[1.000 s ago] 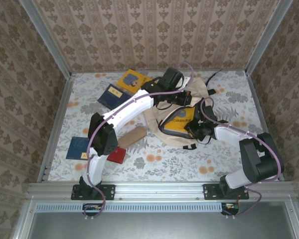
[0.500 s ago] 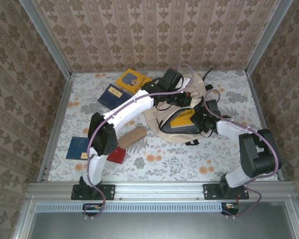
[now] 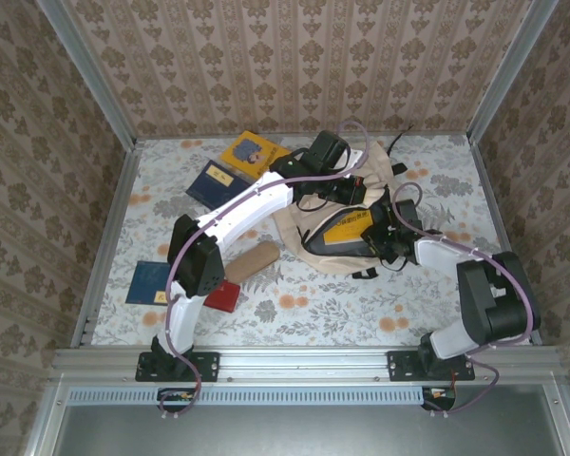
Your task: Pack the student bag
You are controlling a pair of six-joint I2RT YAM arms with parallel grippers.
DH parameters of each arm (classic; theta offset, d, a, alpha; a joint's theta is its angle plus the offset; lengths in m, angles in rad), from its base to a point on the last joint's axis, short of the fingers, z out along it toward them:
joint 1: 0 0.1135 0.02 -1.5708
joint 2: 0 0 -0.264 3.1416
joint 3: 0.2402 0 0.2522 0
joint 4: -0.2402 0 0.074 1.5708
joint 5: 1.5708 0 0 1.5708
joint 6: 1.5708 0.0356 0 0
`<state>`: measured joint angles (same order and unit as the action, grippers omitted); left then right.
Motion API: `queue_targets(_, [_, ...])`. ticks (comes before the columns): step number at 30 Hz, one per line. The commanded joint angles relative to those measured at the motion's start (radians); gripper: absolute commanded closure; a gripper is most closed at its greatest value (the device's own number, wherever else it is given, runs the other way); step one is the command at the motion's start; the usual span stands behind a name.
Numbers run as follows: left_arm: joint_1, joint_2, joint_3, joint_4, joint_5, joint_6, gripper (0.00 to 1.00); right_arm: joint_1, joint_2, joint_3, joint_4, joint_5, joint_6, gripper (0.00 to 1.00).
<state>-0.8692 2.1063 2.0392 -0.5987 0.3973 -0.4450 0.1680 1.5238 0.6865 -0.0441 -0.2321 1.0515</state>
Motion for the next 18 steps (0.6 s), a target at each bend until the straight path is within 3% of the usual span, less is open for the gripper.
queue_targets(1, [-0.010, -0.004, 0.011, -0.010, 0.042, 0.015, 1.00, 0.010, 0.063, 0.060, 0.051, -0.033, 0.014, 0.74])
queue_targets(7, [-0.017, -0.016, -0.008, -0.009, 0.062, 0.011, 1.00, 0.009, 0.135, 0.100, 0.125, -0.010, 0.025, 0.81])
queue_targets(18, [-0.015, -0.028, -0.032, -0.004, 0.060, -0.005, 1.00, 0.011, 0.226, 0.133, 0.311, -0.026, 0.070, 0.82])
